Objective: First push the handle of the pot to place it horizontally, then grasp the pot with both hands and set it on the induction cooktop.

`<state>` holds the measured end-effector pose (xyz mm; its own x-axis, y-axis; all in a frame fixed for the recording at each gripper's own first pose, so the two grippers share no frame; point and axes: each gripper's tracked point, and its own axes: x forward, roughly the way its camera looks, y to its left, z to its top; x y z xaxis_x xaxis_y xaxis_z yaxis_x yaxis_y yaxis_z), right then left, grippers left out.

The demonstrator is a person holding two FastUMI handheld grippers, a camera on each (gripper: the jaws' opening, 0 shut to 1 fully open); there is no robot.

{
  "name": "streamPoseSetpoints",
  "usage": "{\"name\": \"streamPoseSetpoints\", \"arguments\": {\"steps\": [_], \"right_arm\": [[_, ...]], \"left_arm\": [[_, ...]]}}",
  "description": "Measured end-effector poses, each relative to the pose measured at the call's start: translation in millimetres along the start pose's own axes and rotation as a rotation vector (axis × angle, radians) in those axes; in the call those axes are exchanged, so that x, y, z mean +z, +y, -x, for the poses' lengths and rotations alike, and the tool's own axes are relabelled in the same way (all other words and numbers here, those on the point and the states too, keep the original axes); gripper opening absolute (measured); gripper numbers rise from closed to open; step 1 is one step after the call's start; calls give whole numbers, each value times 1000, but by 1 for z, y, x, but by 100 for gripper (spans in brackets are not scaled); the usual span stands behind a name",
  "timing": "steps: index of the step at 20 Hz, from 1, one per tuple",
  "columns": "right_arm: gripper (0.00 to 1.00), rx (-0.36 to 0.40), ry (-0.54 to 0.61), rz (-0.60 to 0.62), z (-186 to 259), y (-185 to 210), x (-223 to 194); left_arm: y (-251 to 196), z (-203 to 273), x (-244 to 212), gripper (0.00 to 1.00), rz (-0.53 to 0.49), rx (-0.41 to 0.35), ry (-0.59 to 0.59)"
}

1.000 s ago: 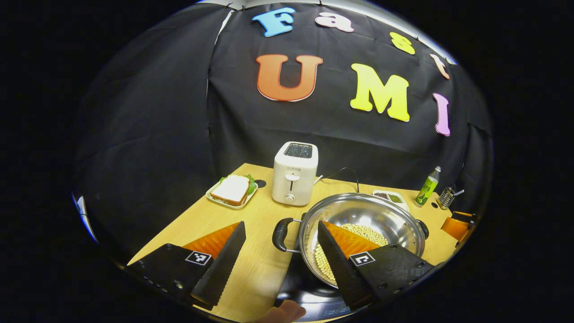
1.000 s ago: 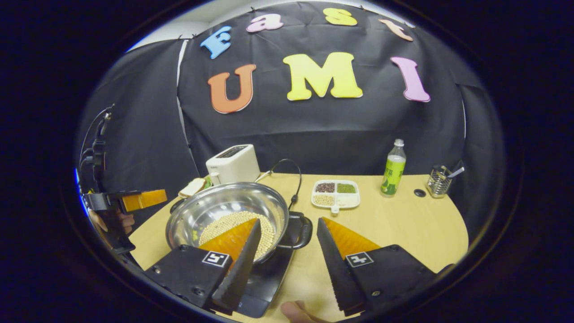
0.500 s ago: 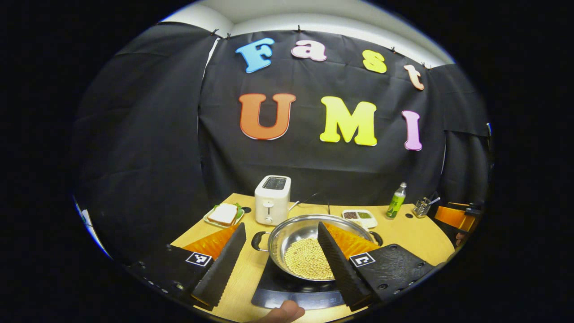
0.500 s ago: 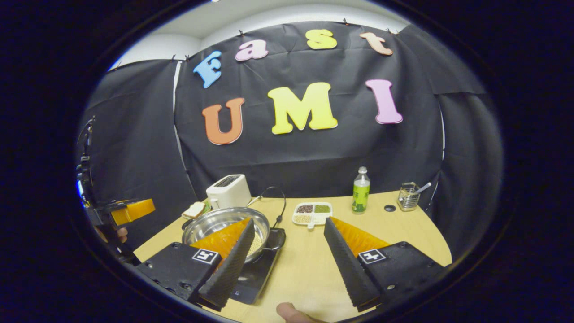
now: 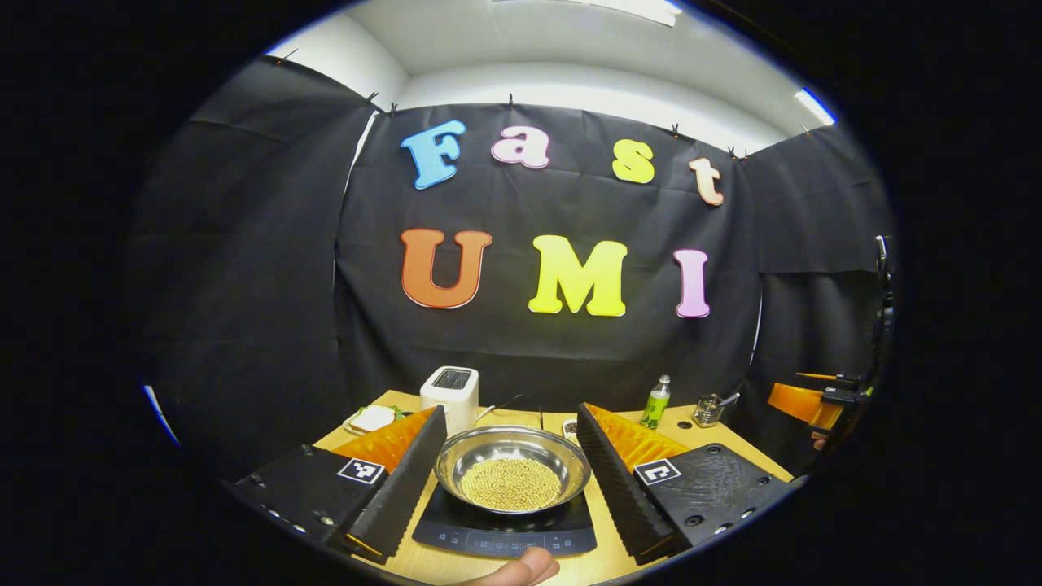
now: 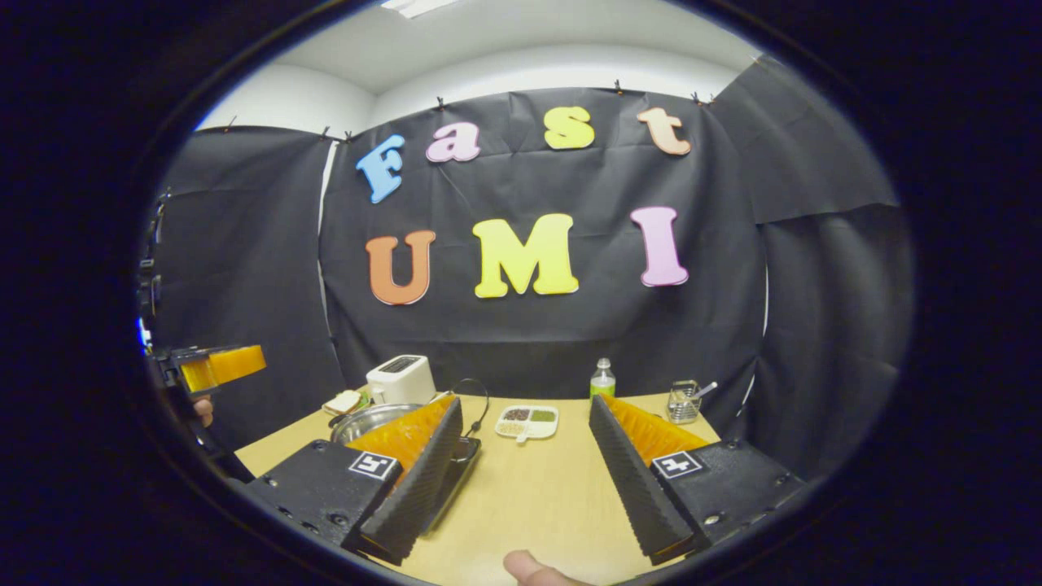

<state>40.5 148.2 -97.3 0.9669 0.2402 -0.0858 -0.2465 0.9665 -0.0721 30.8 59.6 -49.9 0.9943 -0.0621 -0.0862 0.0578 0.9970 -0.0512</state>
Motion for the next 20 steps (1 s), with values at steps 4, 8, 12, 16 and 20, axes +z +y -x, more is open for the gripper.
{"name": "streamPoseSetpoints", "arguments": {"steps": [4, 8, 12, 16, 20], "right_arm": [[96, -54, -56, 41, 33, -21, 14], [96, -85, -98, 49, 66, -36, 15], [96, -87, -107, -18, 100, -50, 13], [96, -126, -144, -14, 117, -71, 21], [96, -152, -160, -5, 127, -81, 23]], "left_arm": [[-21, 26, 22, 95, -17, 5, -86], [-51, 52, 13, 95, -41, -34, -105], [-64, 69, 4, 95, -55, -2, -108], [-80, 74, 9, 95, -74, -18, -136], [-83, 73, 2, 95, -72, -6, -131]]}}
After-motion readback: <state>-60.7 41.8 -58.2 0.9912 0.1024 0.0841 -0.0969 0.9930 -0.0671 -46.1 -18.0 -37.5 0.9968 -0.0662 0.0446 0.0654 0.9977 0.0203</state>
